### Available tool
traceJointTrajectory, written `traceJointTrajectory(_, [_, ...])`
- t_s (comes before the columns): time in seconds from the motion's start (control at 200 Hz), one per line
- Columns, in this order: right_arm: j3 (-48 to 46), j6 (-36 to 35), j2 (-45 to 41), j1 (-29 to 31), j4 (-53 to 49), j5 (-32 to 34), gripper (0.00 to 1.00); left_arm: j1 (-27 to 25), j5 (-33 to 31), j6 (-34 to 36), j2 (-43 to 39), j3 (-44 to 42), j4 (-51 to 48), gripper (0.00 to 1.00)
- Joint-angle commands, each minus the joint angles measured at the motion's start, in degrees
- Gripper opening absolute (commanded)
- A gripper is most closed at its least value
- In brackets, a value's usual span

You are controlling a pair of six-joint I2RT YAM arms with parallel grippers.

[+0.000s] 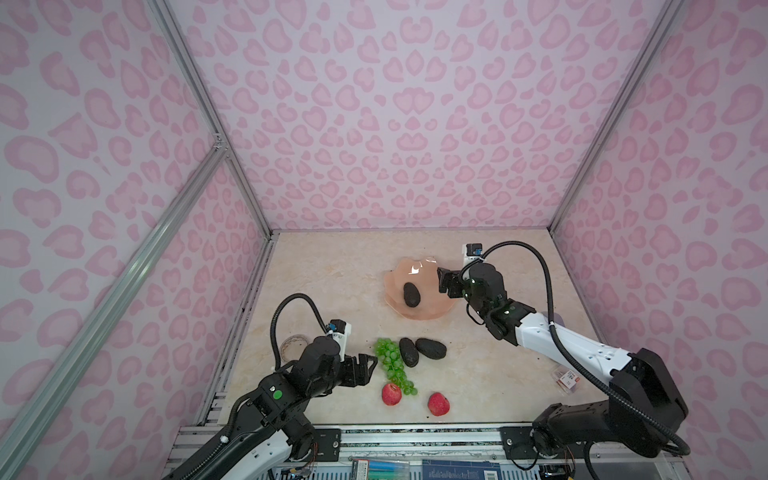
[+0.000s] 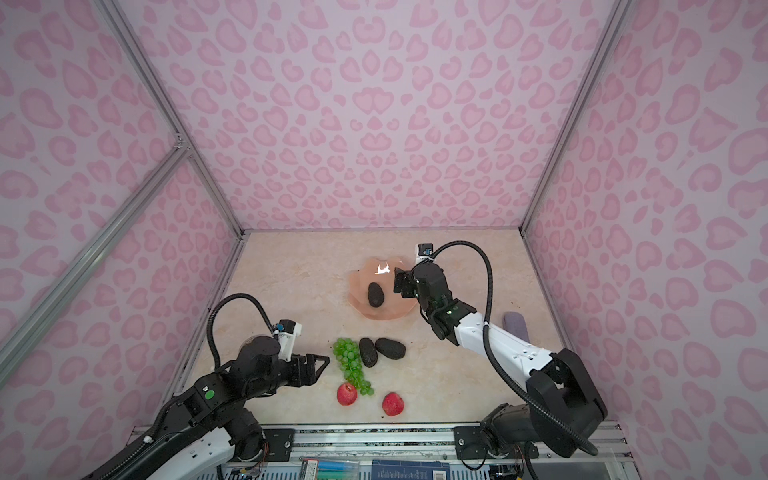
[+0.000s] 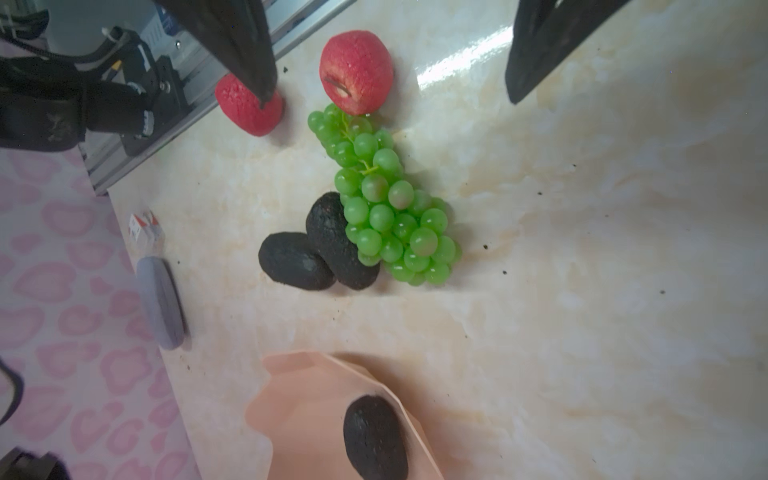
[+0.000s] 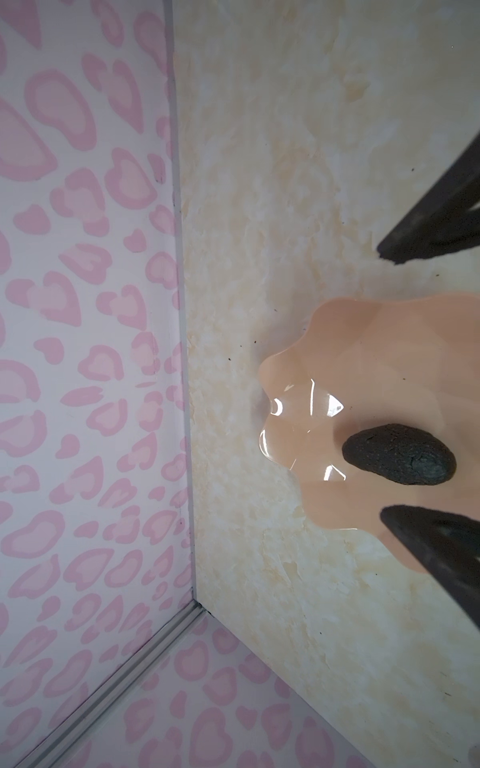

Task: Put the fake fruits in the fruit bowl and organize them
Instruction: 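Grasp the red apple with the left gripper while the right arm withdraws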

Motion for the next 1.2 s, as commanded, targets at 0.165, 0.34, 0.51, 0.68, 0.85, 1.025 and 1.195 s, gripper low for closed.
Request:
traceJointTrajectory(0.165, [-6.25, 3.05, -7.73, -0.10, -2.97, 5.27, 0.91, -17.35, -9.89, -6.56, 13.69, 0.63, 5.26, 0.87])
traceJointTrajectory(0.34, [-8.13, 3.37, -10.24, -0.12, -3.95, 6.51, 0.91, -22.06, -11.07, -8.48, 22.03, 1.16, 8.68, 0.88])
traceJointTrajectory(0.51, [-9.50, 3.81, -12.07, -0.24, -4.81, 7.24, 0.91, -22.14, -10.69, -8.64, 26.76, 0.22, 11.73, 0.85])
traceJointTrajectory(0.68, [-11.33, 4.12, -14.00, -0.52, -4.59, 7.78, 0.91, -22.14, -10.13, -8.81, 30.64, 0.26, 13.47, 0.78])
traceJointTrajectory(0.85, [-12.76, 4.46, -15.86, -0.77, -5.12, 8.38, 0.91, -22.08, -9.82, -8.41, 32.90, 0.14, 14.54, 0.62])
traceJointTrajectory(1.025, [-14.53, 4.84, -17.92, -1.47, -5.05, 9.04, 0.91, -22.16, -8.91, -8.77, 30.69, -0.72, 12.94, 0.47])
traceJointTrajectory(1.195, [-15.56, 4.77, -19.71, -2.28, -6.07, 9.59, 0.91, -22.16, -10.68, -7.93, 18.55, -0.65, 5.65, 0.46])
